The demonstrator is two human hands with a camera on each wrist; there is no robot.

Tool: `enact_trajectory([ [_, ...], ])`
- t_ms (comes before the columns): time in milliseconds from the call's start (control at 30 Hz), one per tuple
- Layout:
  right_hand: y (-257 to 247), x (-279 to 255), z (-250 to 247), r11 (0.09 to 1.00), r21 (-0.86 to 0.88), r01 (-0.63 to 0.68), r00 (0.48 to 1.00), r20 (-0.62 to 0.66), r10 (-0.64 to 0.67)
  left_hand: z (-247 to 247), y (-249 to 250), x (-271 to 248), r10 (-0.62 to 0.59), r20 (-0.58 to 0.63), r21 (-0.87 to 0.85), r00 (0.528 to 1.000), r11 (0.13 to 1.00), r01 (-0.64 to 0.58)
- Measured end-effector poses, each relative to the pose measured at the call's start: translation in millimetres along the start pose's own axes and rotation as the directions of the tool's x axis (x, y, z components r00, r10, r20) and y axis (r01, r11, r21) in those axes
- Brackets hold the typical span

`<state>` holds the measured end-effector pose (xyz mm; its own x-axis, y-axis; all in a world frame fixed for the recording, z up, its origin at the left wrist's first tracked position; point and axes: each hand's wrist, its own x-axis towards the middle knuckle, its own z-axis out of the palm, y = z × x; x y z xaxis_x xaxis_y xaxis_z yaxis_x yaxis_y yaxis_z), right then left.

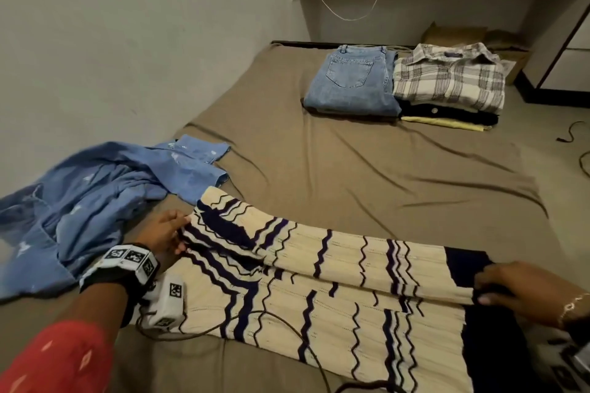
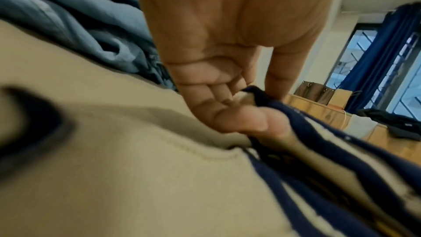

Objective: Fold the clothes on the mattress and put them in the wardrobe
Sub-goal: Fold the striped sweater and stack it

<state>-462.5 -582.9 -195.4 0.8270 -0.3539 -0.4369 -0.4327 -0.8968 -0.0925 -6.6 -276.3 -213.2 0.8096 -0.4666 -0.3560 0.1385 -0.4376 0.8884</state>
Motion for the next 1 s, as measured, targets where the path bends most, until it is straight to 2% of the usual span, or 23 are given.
enact_trajectory([
  [100,-2.2,3.1,3.6,0.998,0.015,-0.067,0.996,0.052,0.066,8.7,1.9,-3.5,-0.008,-0.081,0.049,0.997,0.999,0.012],
  [233,1.0,7.5,5.0,0.979,0.011,-0.202,0.978,0.061,0.201,10.9,-6.1,2.8,-0.024,-0.180,0.090,0.983,0.995,0.041],
  [333,-3.5,7.9,5.1,0.973,0.007,-0.232,0.967,0.112,0.230,7.1,-13.6,6.7,-0.026,-0.129,0.268,0.991,0.962,0.060],
  [400,-4.4,8.0,3.1,0.965,0.032,-0.258,0.961,0.110,0.254,6.4,-7.6,2.4,0.042,-0.126,0.352,0.991,0.936,0.005],
  [467,-1.9,7.3,0.1,0.954,0.067,-0.294,0.951,0.118,0.285,6.1,-1.8,-1.5,0.222,-0.159,0.489,0.962,0.864,-0.119],
  [500,-0.5,6.7,0.2,0.952,0.069,-0.300,0.948,0.133,0.289,6.7,1.8,-4.9,0.327,-0.137,0.596,0.935,0.781,-0.186],
  [533,0.1,6.4,1.2,0.951,0.063,-0.303,0.945,0.152,0.291,8.7,3.6,-8.5,0.395,-0.061,0.683,0.917,0.686,-0.250],
  [567,-0.2,7.4,2.1,0.950,0.059,-0.306,0.942,0.160,0.294,12.0,4.6,-13.3,0.396,0.045,0.720,0.917,0.623,-0.304],
  [633,1.1,6.8,3.5,0.945,0.088,-0.314,0.945,0.131,0.301,23.2,1.8,-19.2,0.253,0.248,0.757,0.935,0.552,-0.350],
  [667,1.8,5.5,3.9,0.941,0.120,-0.317,0.946,0.118,0.303,26.6,1.6,-20.9,0.194,0.297,0.789,0.935,0.502,-0.354],
  [733,1.8,0.1,3.8,0.922,0.174,-0.346,0.937,0.120,0.329,31.4,6.9,-26.2,0.171,0.293,0.836,0.941,0.431,-0.339],
  [800,3.4,-9.1,3.8,0.877,0.233,-0.421,0.907,0.109,0.407,40.1,17.3,-35.6,0.224,0.263,0.877,0.938,0.350,-0.329],
  [833,4.8,-13.3,4.2,0.836,0.292,-0.465,0.884,0.096,0.458,48.9,22.4,-43.7,0.263,0.271,0.881,0.926,0.319,-0.349],
  [900,8.2,-22.1,6.8,0.709,0.482,-0.515,0.838,0.110,0.534,79.0,31.3,-68.5,0.308,0.378,0.839,0.873,0.285,-0.464],
  [1000,5.6,-33.5,12.3,0.469,0.721,-0.509,0.805,0.207,0.556,136.8,36.2,-111.0,0.296,0.590,0.721,0.751,0.227,-0.655],
])
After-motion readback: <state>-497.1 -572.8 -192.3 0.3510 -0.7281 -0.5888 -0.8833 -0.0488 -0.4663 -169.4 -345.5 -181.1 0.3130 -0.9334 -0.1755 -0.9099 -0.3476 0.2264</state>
